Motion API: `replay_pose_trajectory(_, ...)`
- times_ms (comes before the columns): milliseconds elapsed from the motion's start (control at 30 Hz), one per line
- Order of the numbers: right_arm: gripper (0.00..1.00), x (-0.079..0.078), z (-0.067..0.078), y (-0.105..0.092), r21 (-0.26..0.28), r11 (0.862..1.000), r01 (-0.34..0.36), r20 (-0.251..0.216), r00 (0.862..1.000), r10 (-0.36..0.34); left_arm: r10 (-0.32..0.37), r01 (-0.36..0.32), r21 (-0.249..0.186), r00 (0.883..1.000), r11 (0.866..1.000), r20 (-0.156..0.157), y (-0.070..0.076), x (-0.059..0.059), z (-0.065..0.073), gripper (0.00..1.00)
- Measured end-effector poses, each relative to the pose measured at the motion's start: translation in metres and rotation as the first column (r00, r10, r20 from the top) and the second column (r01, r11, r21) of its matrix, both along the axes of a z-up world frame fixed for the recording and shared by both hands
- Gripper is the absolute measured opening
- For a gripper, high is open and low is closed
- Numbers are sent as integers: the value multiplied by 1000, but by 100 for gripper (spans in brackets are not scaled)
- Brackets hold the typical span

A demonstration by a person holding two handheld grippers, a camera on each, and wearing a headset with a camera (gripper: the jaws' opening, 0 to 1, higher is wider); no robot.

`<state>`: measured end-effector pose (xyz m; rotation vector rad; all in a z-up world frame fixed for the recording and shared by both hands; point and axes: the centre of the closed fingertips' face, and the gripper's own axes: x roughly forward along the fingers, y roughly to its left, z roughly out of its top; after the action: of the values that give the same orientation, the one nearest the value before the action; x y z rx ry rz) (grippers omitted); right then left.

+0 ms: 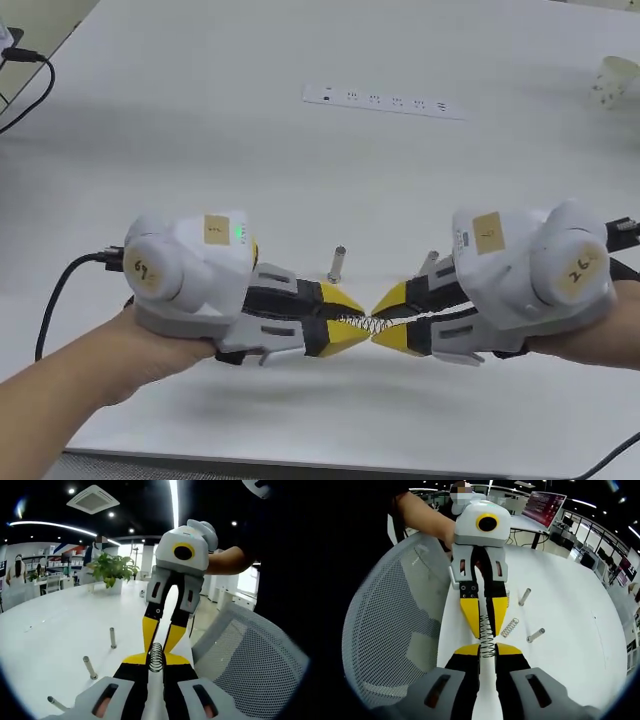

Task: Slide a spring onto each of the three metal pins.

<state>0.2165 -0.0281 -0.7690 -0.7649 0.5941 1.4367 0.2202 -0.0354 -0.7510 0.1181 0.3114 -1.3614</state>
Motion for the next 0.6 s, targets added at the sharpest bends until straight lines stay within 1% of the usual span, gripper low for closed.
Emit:
replay_pose_trajectory(167, 9, -2, 1, -2, 11, 1000, 12, -16, 1000, -11, -8, 8, 1, 1000, 1000, -1, -1, -2, 0, 2)
replay_pose_trajectory(233, 11, -3, 1, -3, 13, 1000, 10, -22, 1000, -10, -9, 9, -5, 1000, 1000, -5, -2, -3, 1, 2)
replay_pose_trajectory(300, 14, -4, -1, -5, 3, 1000, 18, -34, 999, -18, -5, 4, -17, 1000, 1000, -9, -2, -2, 4, 2)
replay_pose_trajectory(367, 12, -3, -2, -7, 3, 1000, 21, -22, 1000, -21, -5, 4, -24, 1000, 1000, -17, -1, -2, 5, 2)
replay_pose_trajectory(433, 10, -3, 0, -6, 17, 1000, 25, -26, 999, -25, -10, 10, -23, 1000, 1000, -15, -1, -3, 5, 2)
replay_pose_trajectory(600, 9, -3, 0, -6, 26, 999, 32, -39, 999, -31, -10, 9, -25, 1000, 1000, -28, -1, -4, 4, 2)
